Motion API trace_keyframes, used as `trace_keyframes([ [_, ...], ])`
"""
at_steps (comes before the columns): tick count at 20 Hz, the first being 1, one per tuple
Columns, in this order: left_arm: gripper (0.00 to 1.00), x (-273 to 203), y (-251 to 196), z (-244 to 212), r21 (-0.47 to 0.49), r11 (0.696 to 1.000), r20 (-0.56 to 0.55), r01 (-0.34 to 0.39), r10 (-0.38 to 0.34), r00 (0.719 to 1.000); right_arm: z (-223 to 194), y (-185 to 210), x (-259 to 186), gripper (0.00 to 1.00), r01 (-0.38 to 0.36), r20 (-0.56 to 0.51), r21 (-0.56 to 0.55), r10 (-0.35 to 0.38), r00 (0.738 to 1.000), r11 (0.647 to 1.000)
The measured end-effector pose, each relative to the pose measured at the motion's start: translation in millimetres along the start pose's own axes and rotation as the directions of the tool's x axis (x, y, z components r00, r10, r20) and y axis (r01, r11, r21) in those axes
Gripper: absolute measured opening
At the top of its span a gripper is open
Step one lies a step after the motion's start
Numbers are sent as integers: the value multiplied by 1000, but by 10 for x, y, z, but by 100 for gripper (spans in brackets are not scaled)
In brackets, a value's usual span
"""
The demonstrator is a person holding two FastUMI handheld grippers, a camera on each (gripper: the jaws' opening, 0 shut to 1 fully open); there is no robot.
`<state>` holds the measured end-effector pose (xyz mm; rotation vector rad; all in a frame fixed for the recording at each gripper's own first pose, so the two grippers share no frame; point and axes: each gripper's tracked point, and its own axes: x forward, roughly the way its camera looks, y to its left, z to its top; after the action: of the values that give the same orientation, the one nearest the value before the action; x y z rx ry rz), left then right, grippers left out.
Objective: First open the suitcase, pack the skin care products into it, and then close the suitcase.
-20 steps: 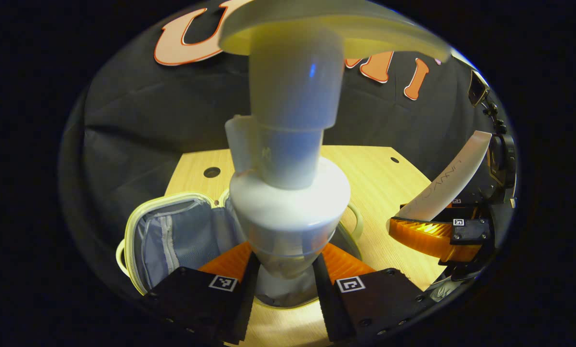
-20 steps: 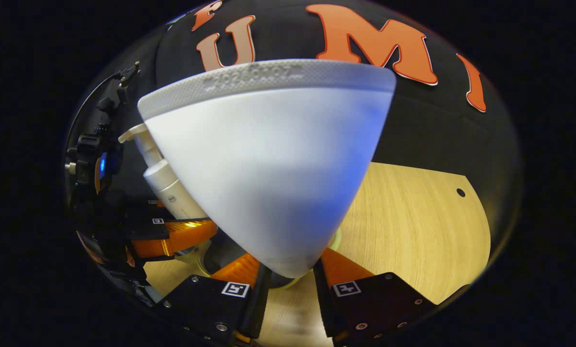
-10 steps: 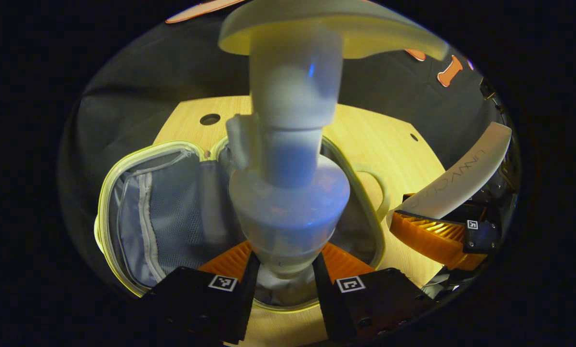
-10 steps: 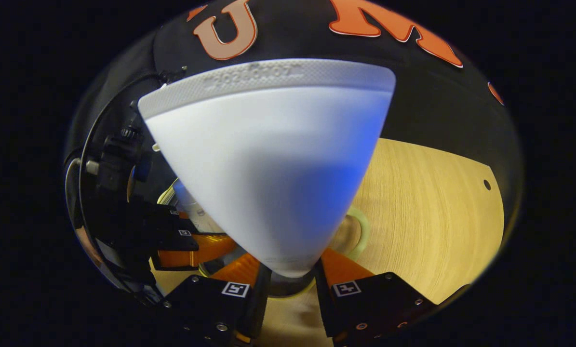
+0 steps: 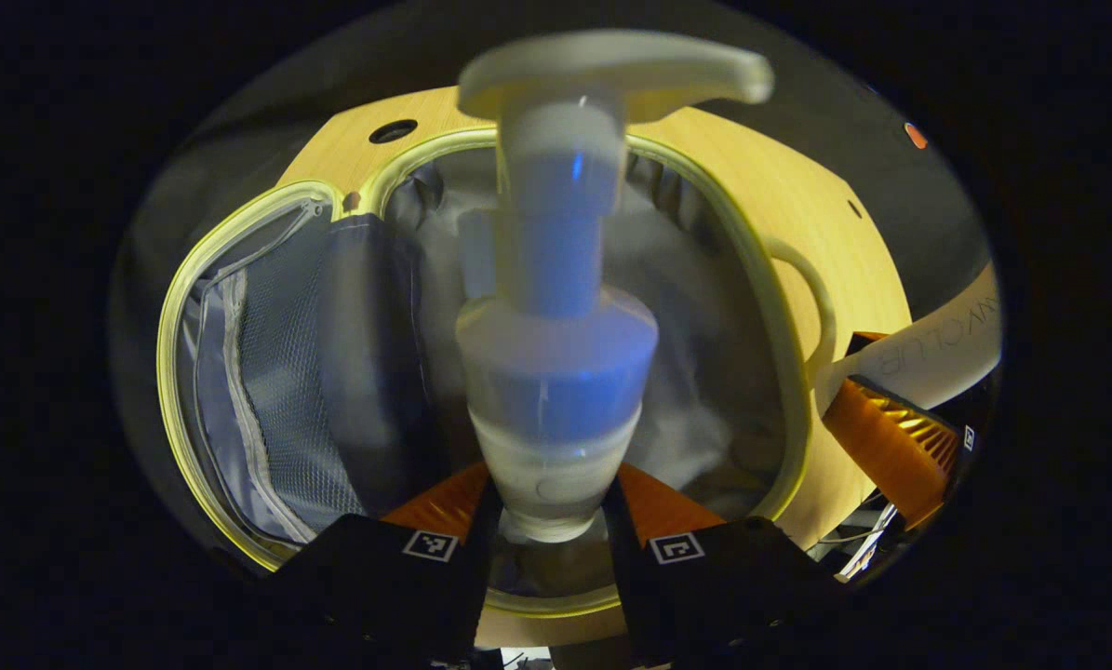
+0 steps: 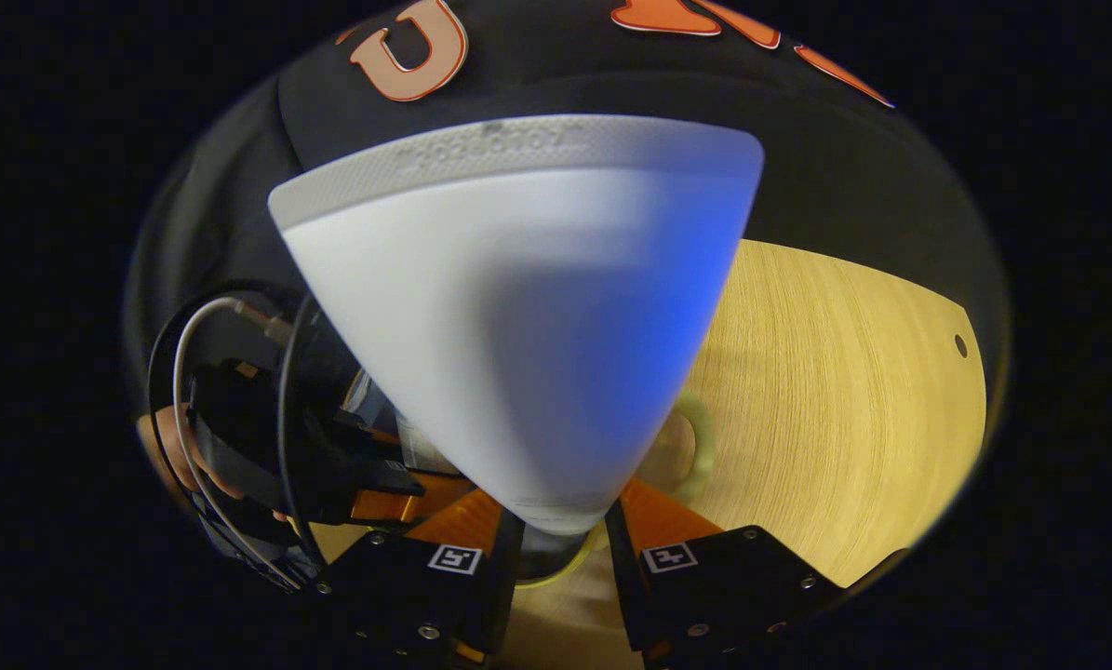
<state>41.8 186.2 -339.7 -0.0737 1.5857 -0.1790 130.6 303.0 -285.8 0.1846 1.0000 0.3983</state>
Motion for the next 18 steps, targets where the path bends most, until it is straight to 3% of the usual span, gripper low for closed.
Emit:
trace_keyframes([
  [1, 60, 48, 3, 8, 1, 1000, -22, -9, 9, 1000, -10, 28, 60, 53, -7, -15, 1, 7, 1000, 1000],
  [5, 62, 118, 28, 0, -60, 994, -69, -91, 86, 994, -30, 11, 164, 43, -22, -25, 14, 22, 999, 1000],
  [9, 63, 82, 22, 32, -116, 989, -20, -95, 93, 995, -72, 5, 158, 53, -36, -34, 29, 37, 999, 999],
  [10, 63, 35, 22, 2, -122, 988, -18, -91, 89, 996, -62, 21, 156, 48, -39, -38, 30, 40, 998, 999],
  [13, 71, -173, -11, 69, -110, 991, 61, -70, 77, 995, -99, 61, 182, 48, -53, -59, 45, 55, 997, 998],
  [15, 81, -433, 76, 88, -95, 990, 132, -104, 116, 984, -147, 143, 193, 48, -65, -76, 53, 69, 995, 996],
  [18, 83, -793, 284, 37, -119, 982, 224, -150, 173, 959, -221, 263, 246, 48, -78, -108, 71, 85, 990, 994],
])
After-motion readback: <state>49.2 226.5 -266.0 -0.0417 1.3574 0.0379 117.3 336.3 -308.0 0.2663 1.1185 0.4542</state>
